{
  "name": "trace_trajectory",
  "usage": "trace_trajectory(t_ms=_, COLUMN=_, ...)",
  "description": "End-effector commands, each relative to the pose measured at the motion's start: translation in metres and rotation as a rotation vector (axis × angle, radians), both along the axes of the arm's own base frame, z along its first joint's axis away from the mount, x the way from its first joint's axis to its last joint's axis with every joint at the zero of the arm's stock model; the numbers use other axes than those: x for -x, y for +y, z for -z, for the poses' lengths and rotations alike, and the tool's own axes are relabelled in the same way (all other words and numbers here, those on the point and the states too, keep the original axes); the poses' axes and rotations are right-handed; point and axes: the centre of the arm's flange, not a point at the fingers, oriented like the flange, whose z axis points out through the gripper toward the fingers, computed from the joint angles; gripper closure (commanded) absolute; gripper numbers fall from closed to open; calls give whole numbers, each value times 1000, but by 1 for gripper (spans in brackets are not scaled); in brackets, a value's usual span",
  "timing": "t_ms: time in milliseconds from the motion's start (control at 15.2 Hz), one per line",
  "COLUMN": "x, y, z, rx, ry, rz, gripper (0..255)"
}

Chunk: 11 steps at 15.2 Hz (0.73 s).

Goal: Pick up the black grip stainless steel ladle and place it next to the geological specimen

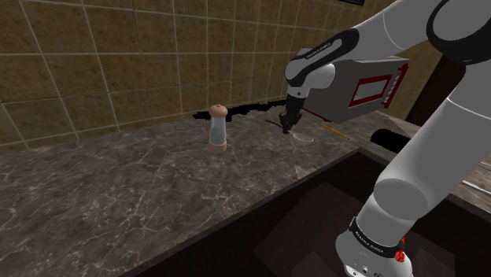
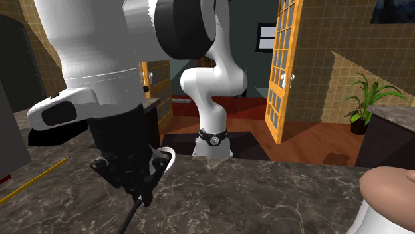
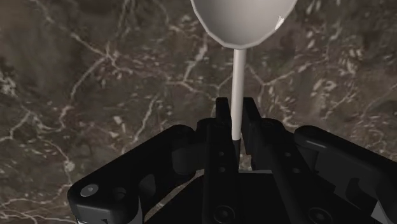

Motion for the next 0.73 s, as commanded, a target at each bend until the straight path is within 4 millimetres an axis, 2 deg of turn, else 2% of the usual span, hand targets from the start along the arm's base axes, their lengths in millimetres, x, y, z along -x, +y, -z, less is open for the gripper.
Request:
trace_trajectory(t_ms=0, x=1, y=1, z=-11, rx=0, ry=0, rz=0, gripper=255)
trace_trajectory(t_ms=660, x=1, y=1, z=-64, rx=0, ry=0, rz=0, gripper=255)
